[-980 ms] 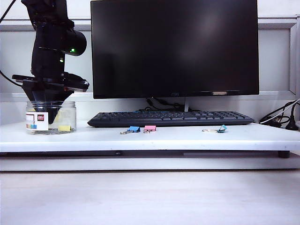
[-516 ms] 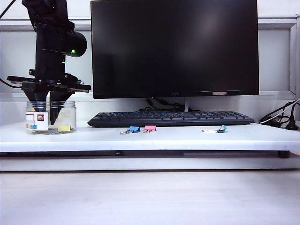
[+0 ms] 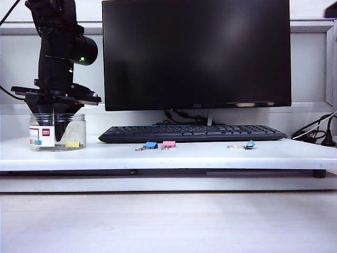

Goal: Take the clips out of the round transparent plastic box and place them on the table.

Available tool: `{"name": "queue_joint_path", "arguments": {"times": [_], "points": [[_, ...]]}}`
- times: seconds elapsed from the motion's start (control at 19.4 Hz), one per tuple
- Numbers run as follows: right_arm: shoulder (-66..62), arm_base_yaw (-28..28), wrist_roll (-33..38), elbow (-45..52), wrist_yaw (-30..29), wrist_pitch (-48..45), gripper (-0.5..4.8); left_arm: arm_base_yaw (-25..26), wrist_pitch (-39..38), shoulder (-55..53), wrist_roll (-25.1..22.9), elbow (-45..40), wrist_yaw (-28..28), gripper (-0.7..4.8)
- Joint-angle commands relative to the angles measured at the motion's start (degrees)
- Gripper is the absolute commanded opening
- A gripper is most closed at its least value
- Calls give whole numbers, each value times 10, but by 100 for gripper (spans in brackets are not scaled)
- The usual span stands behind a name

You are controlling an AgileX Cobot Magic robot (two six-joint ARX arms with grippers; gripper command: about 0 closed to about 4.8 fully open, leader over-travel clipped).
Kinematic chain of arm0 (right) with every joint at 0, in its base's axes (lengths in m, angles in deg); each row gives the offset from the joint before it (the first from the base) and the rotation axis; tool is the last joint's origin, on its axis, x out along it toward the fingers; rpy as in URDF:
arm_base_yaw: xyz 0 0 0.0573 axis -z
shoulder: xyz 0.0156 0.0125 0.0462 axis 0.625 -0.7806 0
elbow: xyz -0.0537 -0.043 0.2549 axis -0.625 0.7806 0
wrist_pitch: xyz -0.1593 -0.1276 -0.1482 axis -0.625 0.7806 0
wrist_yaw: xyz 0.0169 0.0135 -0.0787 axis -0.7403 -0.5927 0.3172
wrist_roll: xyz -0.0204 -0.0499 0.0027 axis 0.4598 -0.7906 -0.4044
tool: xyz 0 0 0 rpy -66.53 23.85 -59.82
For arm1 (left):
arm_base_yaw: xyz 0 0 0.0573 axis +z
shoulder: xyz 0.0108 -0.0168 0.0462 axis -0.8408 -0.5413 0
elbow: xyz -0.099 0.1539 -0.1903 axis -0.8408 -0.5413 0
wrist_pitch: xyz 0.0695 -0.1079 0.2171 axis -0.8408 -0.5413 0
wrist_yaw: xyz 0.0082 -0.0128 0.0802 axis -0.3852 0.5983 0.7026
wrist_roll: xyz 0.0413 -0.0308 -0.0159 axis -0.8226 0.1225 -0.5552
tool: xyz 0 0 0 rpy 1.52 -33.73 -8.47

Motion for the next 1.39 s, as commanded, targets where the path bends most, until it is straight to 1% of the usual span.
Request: {"name": "queue_joint_path", "arguments": {"times": [0.05,0.1,0.21,0.26,0.36,0.46,0.57,0.62,0.72,0.77,0.93,1.19,1.39], "points": [[-169,0,3,-106,-52,-6,251,-1,-1,2,-16,2,-2,111],[-250,-1,3,-163,-81,-8,279,-1,-1,2,-16,2,-2,111],[-397,-12,3,-276,-142,-14,285,-1,-2,2,-18,2,-3,111],[-469,-24,3,-334,-175,-19,285,-1,-1,2,-27,2,-15,111],[-559,-44,3,-408,-209,-18,285,-1,-3,2,-32,2,-28,111],[-631,-58,3,-454,-240,-21,285,-1,-4,2,-51,2,-31,110],[-676,-64,3,-467,-265,-34,284,0,-4,2,-85,2,-49,107],[-688,-64,3,-467,-266,-35,284,0,-5,2,-106,2,-57,107],[-697,-64,-1,-467,-266,-35,284,0,-1,2,-108,2,-63,107],[-697,-64,-6,-467,-266,-36,284,0,2,2,-108,2,-77,107],[-697,-64,-6,-467,-265,-59,284,0,15,2,-115,2,-181,107],[-697,-64,-6,-467,-264,-61,284,0,23,-2,-110,2,-181,107],[-697,-64,-6,-467,-264,-61,284,0,22,-33,-94,2,-183,107]]}}
